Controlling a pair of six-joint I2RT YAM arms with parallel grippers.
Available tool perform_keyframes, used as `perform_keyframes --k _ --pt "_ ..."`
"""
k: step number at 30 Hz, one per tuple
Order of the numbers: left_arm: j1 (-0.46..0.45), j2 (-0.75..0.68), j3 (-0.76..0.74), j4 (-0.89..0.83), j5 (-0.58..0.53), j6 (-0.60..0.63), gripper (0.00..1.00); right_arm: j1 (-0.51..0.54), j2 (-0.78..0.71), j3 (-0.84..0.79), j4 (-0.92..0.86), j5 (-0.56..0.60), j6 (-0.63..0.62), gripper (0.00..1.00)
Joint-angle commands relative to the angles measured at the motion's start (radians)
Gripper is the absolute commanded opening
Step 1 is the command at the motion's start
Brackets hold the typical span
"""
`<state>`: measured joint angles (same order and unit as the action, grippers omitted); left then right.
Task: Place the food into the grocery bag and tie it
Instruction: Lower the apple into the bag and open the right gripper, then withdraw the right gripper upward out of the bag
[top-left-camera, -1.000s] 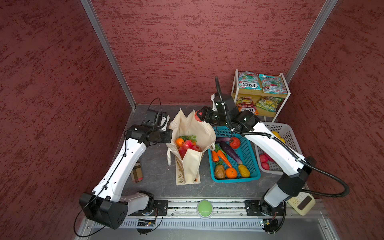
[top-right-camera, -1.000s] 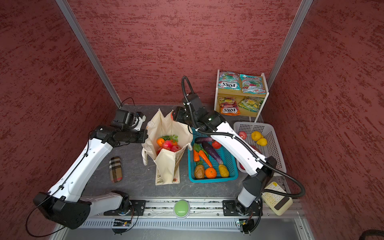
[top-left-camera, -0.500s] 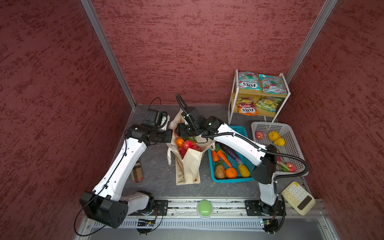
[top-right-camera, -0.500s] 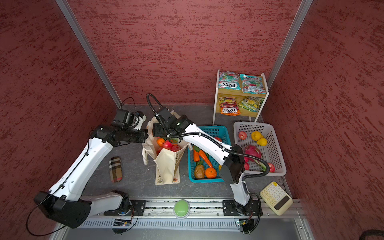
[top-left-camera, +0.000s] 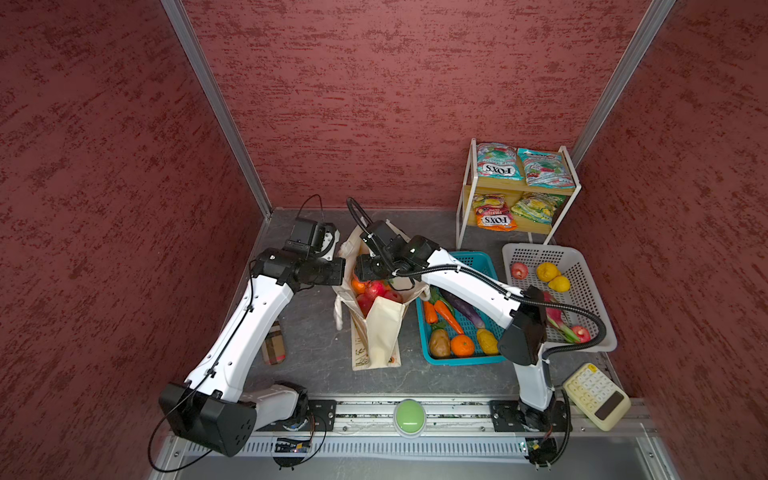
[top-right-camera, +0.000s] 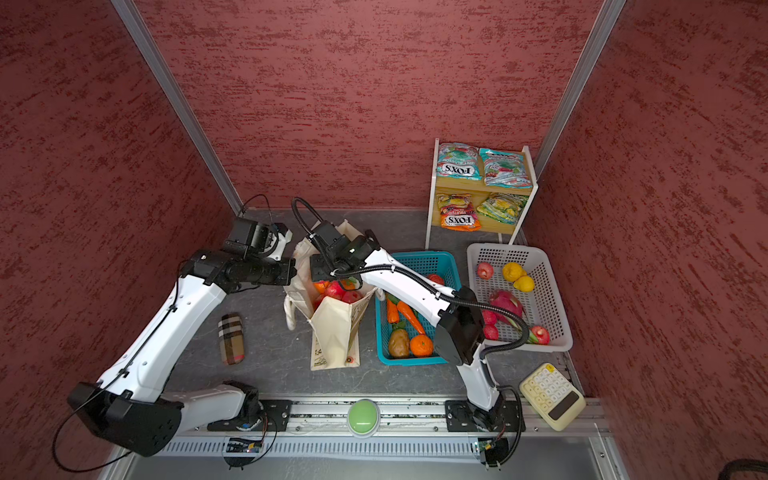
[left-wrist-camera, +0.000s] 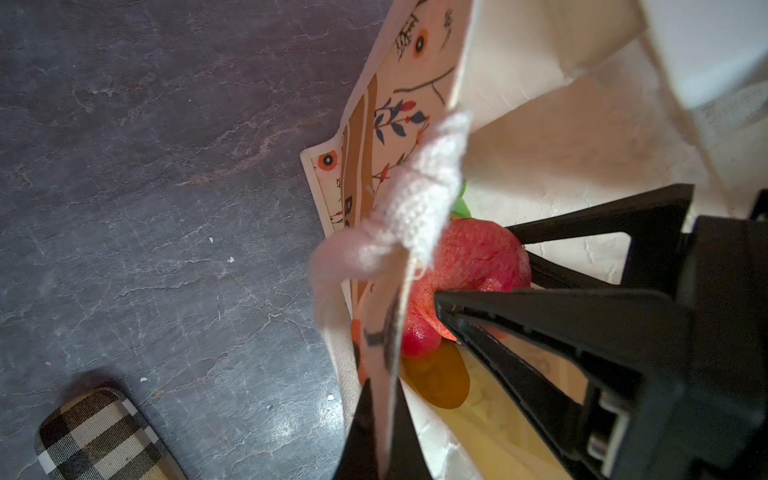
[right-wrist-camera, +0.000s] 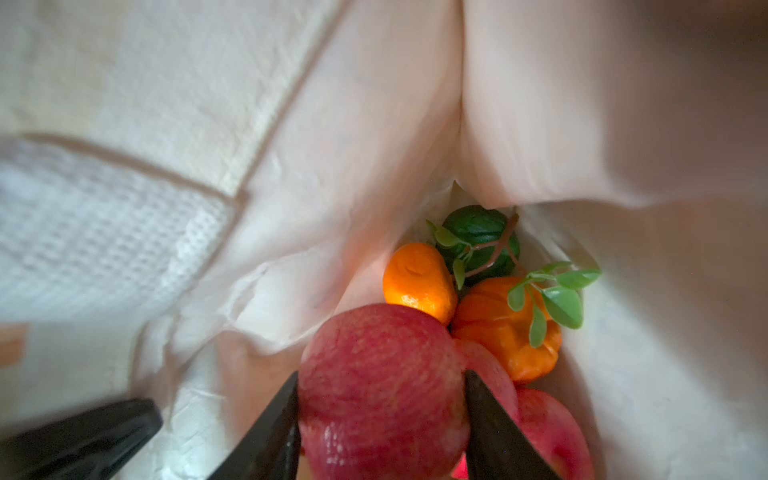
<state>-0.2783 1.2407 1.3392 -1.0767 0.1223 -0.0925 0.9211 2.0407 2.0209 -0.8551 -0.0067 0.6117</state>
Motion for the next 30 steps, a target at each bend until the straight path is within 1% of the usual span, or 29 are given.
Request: perform_keyframes --k 1,7,12,13,17,20,25,27,30 --pt "-0.002 -0.009 0.008 0.011 0.012 0.006 0.0 0.001 0.021 -0.021 -0.005 0.011 -0.007 0.48" --pt "-0.002 -0.007 0.009 0.011 0.012 0.005 0.0 0.001 0.027 -0.02 -0.014 0.014 -0.012 0.58" --pt "-0.001 -0.006 0.011 0.013 0.012 0.007 0.0 0.001 0.008 0.014 -0.041 0.056 -0.033 0.83" --pt "-0.001 -0.005 0.011 0.012 0.012 0.007 0.0 0.001 0.004 0.029 -0.053 0.069 -0.04 0.98" --pt "-0.001 -0.004 0.009 0.013 0.012 0.007 0.0 0.001 -0.008 0.103 -0.118 0.129 -0.077 0.99" --pt "-0.001 -0.006 0.009 0.013 0.012 0.008 0.0 0.001 -0.023 0.192 -0.191 0.195 -0.115 0.99" --pt "-0.001 -0.009 0.009 0.015 0.013 0.008 0.0 0.001 -0.083 0.356 -0.286 0.361 -0.196 0.99" --pt "-0.001 -0.01 0.006 0.017 0.013 0.01 0.0 0.001 -0.147 0.35 -0.265 0.448 -0.227 0.99" --pt "0.001 -0.01 -0.002 0.029 0.02 0.01 0.0 -0.001 -0.271 0.262 -0.184 0.601 -0.28 0.99"
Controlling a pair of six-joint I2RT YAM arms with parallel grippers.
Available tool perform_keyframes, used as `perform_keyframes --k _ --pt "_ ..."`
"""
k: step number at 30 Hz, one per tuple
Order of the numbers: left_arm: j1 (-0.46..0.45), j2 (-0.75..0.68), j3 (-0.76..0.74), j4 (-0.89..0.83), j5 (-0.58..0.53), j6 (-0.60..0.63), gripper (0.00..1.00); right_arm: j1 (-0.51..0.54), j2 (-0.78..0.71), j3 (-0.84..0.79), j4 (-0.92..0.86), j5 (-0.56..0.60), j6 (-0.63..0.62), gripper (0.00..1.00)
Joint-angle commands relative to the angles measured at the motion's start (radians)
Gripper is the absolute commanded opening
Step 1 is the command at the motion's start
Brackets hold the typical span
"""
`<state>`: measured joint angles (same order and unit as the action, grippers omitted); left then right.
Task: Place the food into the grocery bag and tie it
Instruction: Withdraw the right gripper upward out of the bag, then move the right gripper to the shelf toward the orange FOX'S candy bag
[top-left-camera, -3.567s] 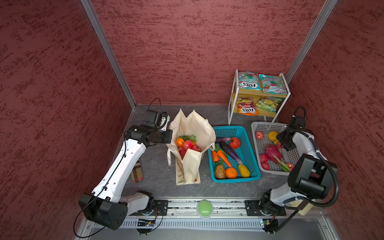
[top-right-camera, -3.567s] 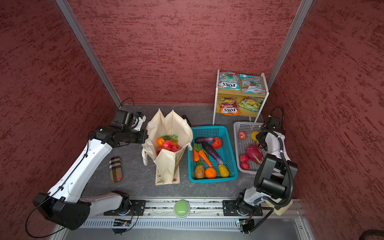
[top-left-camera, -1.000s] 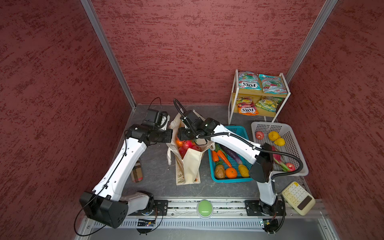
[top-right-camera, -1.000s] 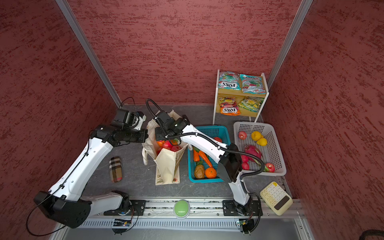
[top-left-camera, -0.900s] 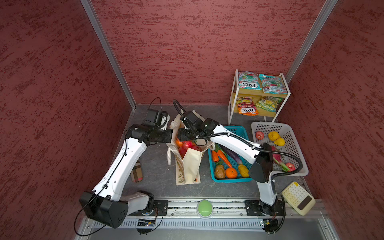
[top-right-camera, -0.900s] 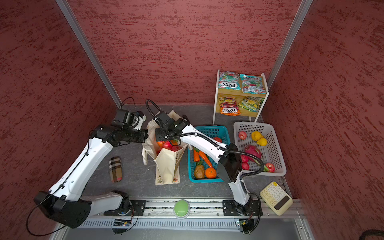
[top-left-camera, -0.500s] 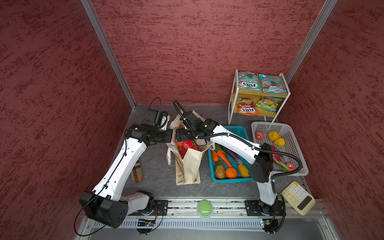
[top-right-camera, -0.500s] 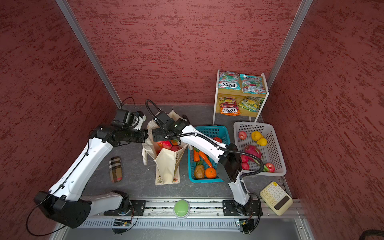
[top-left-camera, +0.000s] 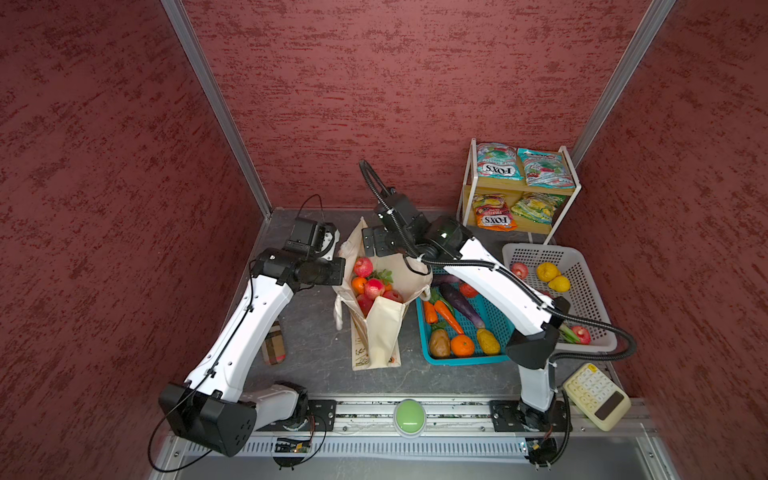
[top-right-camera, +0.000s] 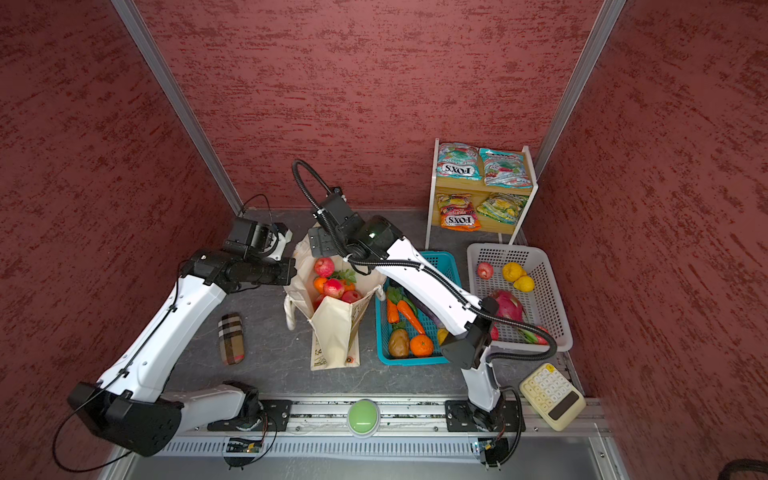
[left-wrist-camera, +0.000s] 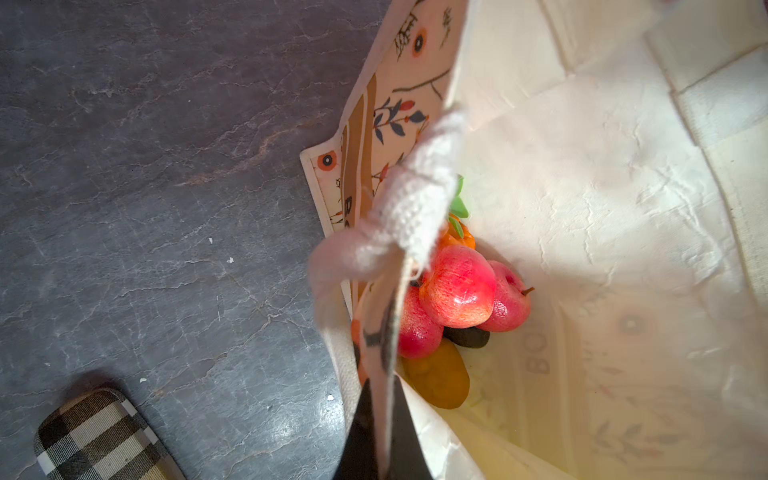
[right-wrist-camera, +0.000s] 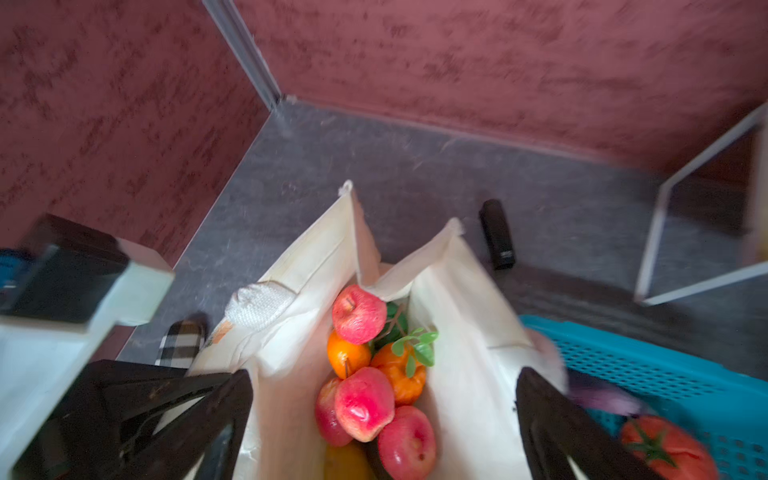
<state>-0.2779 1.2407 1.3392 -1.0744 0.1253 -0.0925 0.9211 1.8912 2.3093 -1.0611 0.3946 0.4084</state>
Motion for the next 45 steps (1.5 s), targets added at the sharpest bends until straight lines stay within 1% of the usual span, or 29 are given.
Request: perform_keyframes --k 1,3,6,7,9,12,14,16,18,22,26,28,31,34,38,42,45 --pt "0.0 -0.01 -0.004 0.03 0.021 0.009 0.0 -0.005 -0.165 -0.065 0.054 0.252 -0.09 0.99" --pt "0.0 -0.007 -0.006 0.037 0.026 0.009 0.0 -0.025 -0.24 -0.138 0.094 0.311 -0.095 0.99" --pt "0.0 -0.002 -0.005 0.042 0.034 0.007 0.0 -0.097 -0.341 -0.239 0.117 0.31 -0.055 0.99" --pt "0.0 -0.001 -0.003 0.044 0.035 0.009 0.0 -0.126 -0.372 -0.272 0.123 0.299 -0.035 0.99" --pt "0.0 0.0 0.0 0.043 0.037 0.011 0.0 -0.204 -0.466 -0.395 0.167 0.249 0.018 0.98" --pt "0.0 -0.004 0.002 0.041 0.04 0.014 0.0 -0.329 -0.632 -0.633 0.307 0.145 0.096 0.9" --pt "-0.001 -0.009 0.0 0.039 0.044 0.013 0.0 -0.392 -0.73 -0.769 0.407 0.109 0.14 0.86" --pt "-0.001 -0.013 -0.002 0.042 0.047 0.012 0.0 -0.446 -0.805 -0.864 0.473 0.087 0.182 0.83" --pt "-0.001 -0.014 -0.002 0.043 0.048 0.011 0.0 -0.498 -0.85 -0.931 0.502 0.075 0.219 0.8" --pt "-0.002 -0.015 0.0 0.043 0.051 0.008 0.0 -0.585 -0.878 -0.982 0.498 0.029 0.27 0.8" --pt "-0.003 -0.015 0.0 0.043 0.051 0.006 0.0 -0.664 -0.879 -1.025 0.51 -0.043 0.318 0.79" --pt "-0.003 -0.015 0.001 0.041 0.05 0.005 0.0 -0.707 -0.869 -1.052 0.518 -0.096 0.353 0.79" --pt "-0.003 -0.015 0.002 0.041 0.045 0.005 0.0 -0.778 -0.852 -1.117 0.564 -0.215 0.422 0.78" --pt "-0.003 -0.015 0.0 0.043 0.045 0.004 0.0 -0.842 -0.839 -1.212 0.661 -0.332 0.508 0.76" --pt "-0.003 -0.017 -0.005 0.044 0.048 0.002 0.0 -0.911 -0.812 -1.335 0.818 -0.45 0.623 0.73" --pt "-0.004 -0.024 -0.014 0.048 0.051 0.002 0.0 -0.963 -0.774 -1.459 1.02 -0.538 0.745 0.73" --pt "-0.003 -0.023 -0.02 0.048 0.052 0.002 0.0 -0.989 -0.722 -1.512 1.156 -0.579 0.818 0.72"
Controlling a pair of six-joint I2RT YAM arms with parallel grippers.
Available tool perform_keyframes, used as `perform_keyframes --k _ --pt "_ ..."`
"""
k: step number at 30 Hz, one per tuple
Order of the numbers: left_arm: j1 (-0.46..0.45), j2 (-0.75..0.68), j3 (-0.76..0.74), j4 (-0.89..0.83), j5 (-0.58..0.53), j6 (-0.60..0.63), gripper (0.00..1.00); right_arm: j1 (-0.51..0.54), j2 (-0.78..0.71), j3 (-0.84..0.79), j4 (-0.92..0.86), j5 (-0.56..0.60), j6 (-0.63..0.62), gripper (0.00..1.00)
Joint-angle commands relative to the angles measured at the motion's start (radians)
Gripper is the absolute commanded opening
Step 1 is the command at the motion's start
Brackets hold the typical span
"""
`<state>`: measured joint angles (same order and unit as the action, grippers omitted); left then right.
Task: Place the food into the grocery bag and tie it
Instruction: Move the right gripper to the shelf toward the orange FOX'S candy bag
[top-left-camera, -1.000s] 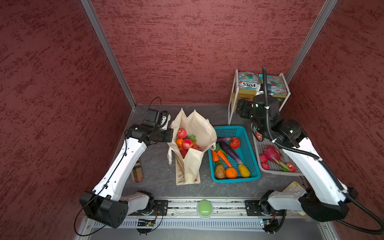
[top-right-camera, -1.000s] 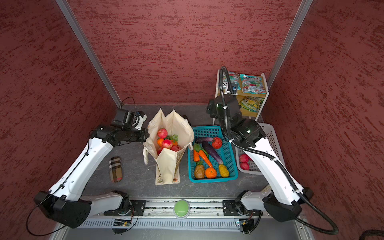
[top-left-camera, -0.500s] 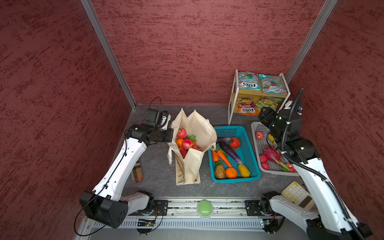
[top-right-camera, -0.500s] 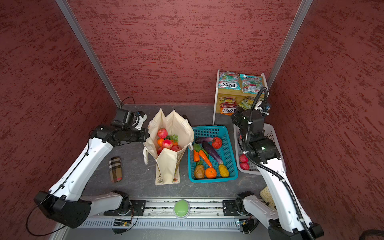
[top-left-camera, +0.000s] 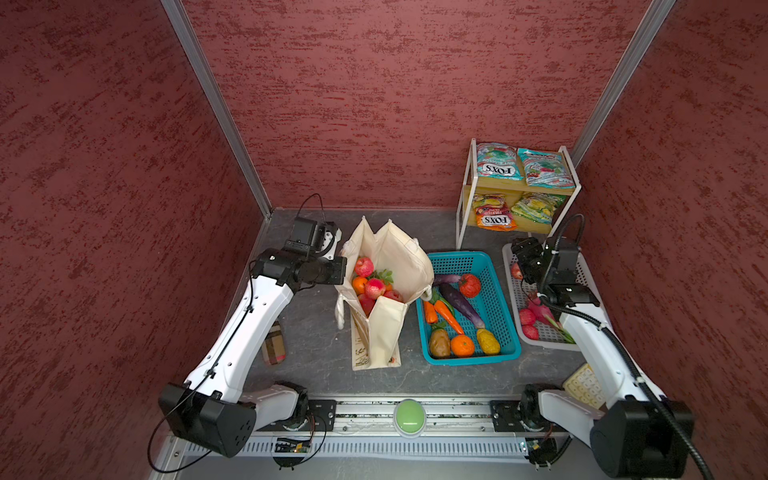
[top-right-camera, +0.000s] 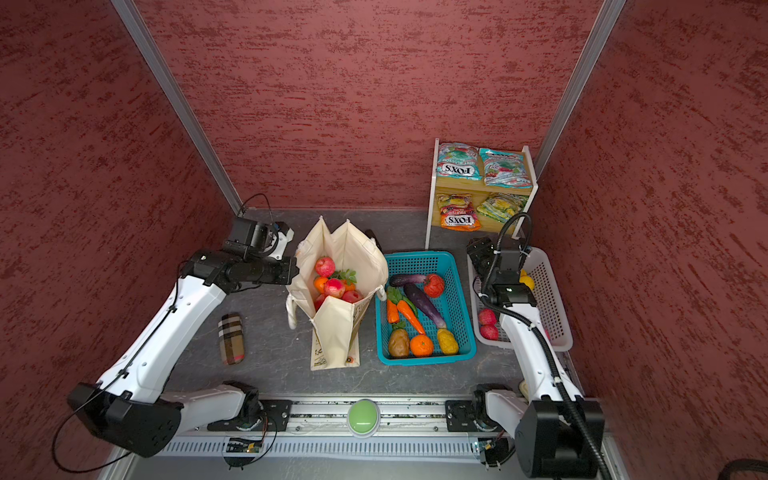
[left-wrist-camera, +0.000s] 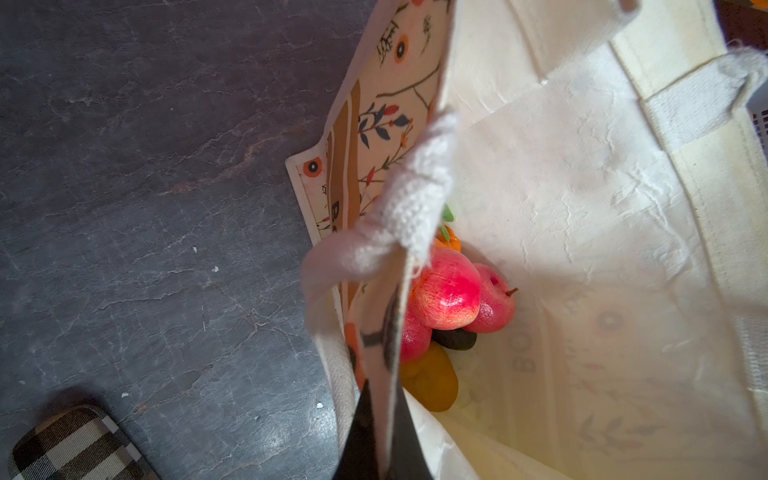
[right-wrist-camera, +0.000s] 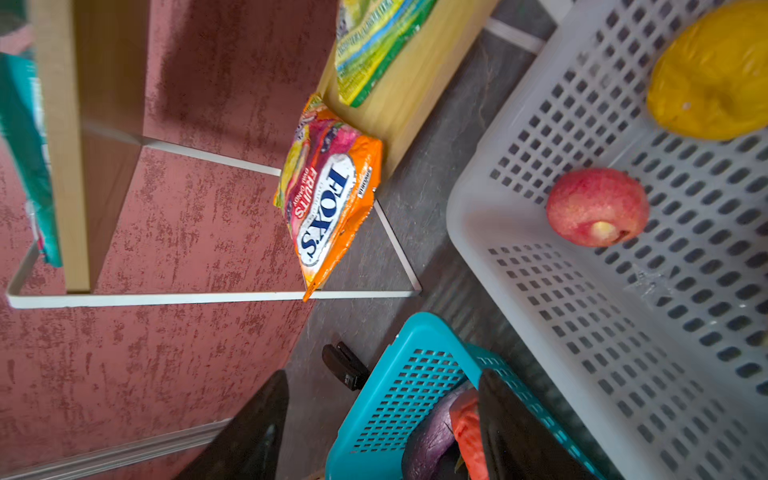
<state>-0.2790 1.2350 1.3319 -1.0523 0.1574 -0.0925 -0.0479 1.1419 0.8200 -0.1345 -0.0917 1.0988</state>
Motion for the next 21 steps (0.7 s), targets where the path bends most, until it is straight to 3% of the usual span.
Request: perform_keyframes --k 1,9,21 --pt "-0.003 -0.016 -0.013 0.026 0.022 0.002 0.0 -0.026 0.05 -0.032 0.277 -0.101 0.15 0.72" --pt "-0.003 -0.002 -0.01 0.027 0.026 0.002 0.0 -0.034 0.222 -0.028 0.528 -0.128 0.275 0.71" --pt "-0.002 0.004 -0.007 0.029 0.016 0.002 0.0 -0.034 0.45 0.091 0.665 -0.147 0.367 0.56"
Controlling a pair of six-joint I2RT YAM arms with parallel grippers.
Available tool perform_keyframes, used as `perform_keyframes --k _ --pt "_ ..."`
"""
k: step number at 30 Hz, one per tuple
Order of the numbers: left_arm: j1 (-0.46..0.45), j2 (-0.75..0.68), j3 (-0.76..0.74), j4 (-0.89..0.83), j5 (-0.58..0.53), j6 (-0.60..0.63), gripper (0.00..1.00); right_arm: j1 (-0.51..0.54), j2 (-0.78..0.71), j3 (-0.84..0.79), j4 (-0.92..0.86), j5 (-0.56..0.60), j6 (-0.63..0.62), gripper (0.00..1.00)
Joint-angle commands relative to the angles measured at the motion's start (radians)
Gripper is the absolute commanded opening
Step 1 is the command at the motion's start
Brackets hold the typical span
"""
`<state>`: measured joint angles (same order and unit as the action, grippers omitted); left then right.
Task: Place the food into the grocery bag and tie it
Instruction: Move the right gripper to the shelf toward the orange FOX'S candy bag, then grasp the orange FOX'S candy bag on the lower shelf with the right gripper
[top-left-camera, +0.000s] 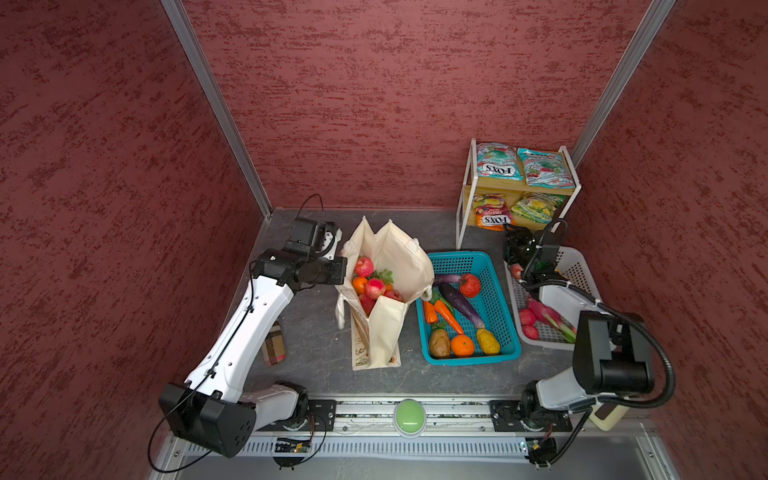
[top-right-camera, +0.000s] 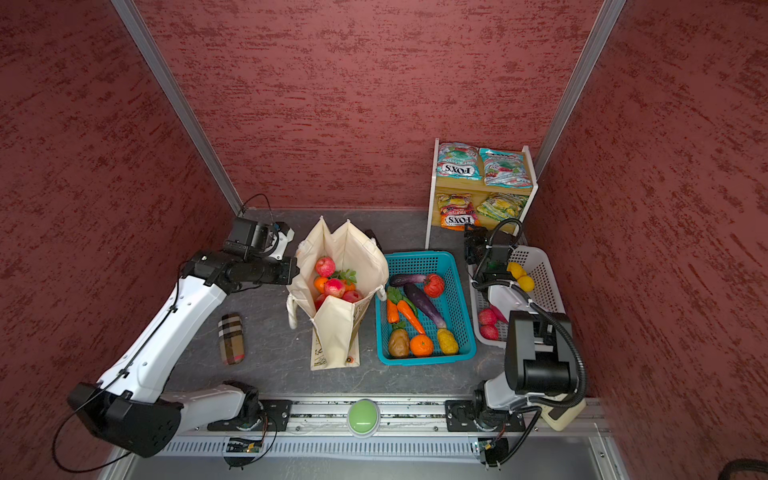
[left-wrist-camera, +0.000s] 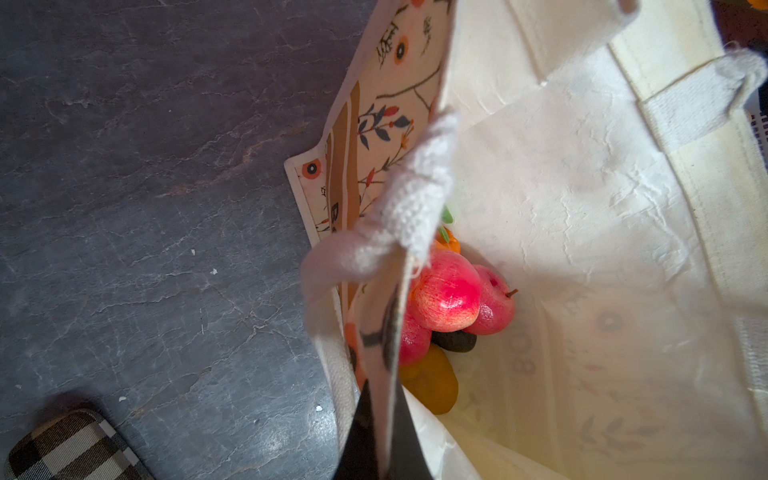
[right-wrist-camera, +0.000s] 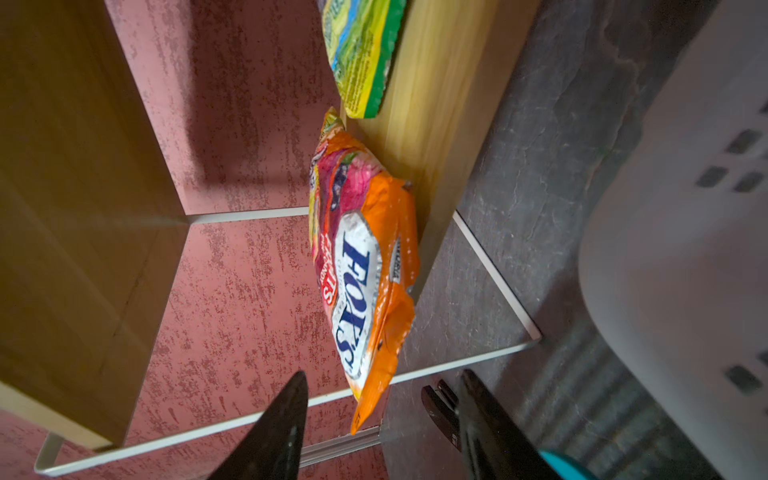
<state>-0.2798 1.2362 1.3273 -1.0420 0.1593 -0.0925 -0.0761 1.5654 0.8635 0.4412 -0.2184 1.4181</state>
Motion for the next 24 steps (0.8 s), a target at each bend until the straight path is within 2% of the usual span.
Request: perform_keyframes --k 1,6,18,24 --pt "-0.001 0.004 -0.002 0.018 0.015 0.002 0.0 -0.006 0.044 0.057 0.103 -0.025 0.055 0.54" --pt "0.0 0.008 0.0 0.019 0.013 0.002 0.0 -0.006 0.104 0.093 0.141 -0.029 0.084 0.48" --pt "-0.001 0.02 -0.001 0.032 0.018 0.001 0.0 -0.005 0.189 0.137 0.182 0.006 0.117 0.45" --pt "0.001 0.017 -0.005 0.032 0.017 0.002 0.0 -0.005 0.2 0.136 0.192 0.02 0.124 0.36"
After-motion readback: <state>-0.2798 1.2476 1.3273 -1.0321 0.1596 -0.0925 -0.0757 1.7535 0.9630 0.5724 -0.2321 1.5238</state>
